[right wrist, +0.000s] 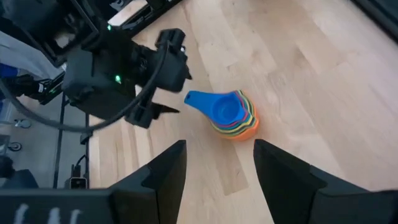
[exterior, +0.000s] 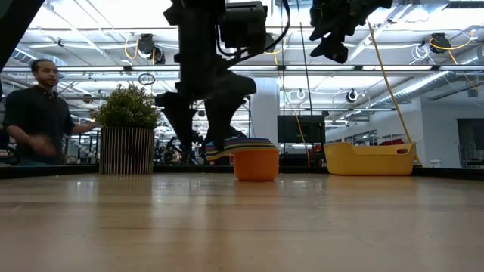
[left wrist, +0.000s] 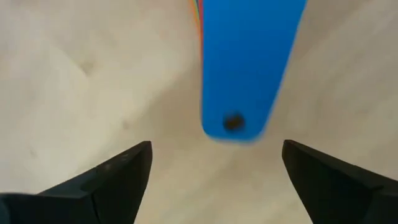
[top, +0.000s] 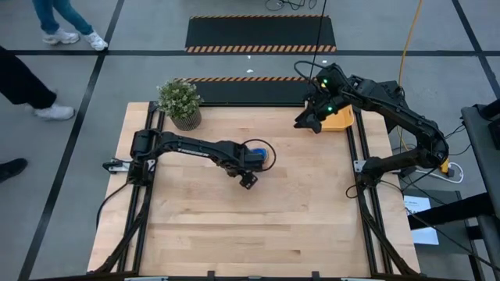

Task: Nest measuring cups in basket
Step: Put the nested measuring cups into the yellow bin

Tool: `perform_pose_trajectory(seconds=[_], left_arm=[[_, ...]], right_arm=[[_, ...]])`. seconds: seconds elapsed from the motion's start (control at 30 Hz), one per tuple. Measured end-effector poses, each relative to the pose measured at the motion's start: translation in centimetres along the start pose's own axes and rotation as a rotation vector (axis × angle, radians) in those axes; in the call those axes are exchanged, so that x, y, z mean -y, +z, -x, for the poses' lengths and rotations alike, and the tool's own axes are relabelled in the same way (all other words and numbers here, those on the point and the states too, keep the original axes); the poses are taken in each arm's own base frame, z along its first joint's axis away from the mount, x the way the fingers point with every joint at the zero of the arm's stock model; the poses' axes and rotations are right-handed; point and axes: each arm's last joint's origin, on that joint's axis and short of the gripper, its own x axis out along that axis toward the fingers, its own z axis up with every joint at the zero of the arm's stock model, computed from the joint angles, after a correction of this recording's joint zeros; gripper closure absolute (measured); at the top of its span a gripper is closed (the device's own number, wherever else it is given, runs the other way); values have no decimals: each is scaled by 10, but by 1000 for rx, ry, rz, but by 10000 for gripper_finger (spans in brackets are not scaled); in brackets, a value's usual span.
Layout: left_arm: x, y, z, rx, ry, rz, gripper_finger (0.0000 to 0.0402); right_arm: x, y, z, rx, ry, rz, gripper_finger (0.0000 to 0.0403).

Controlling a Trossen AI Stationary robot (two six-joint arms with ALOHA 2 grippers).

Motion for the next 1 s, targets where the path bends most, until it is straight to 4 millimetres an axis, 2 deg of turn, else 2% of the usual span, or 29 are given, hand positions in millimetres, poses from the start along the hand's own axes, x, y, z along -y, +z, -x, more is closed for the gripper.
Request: perform_pose_trajectory(seconds=[0.1,0.23,0.37,0.47,0.67,0.87,0.93,1.0], left_arm=[[0,-6,9,-61,-41,87,47],[2,-15,25,-48,-69,189,72],[3,-24,46,26,-92,258,102],[4,-31,58,68,-104,304,121],[3,-44,70,110,-148,450,150],[-22,-56,78,144,-339,584,173],[-36,-66,72,147,-377,670,180],[-47,-73,67,181,-491,759,189]], right_arm=[[2,-2,-3,-29,4,-27,222],[11,-5,-14,-116,13,-171,222],[25,-8,-36,-233,6,-293,221],[32,-8,-52,-291,70,-369,213],[31,-1,-74,-296,167,-421,179],[22,0,-81,-306,181,-415,156],[20,-1,-82,-311,179,-422,154],[19,-1,-83,-315,177,-443,154]])
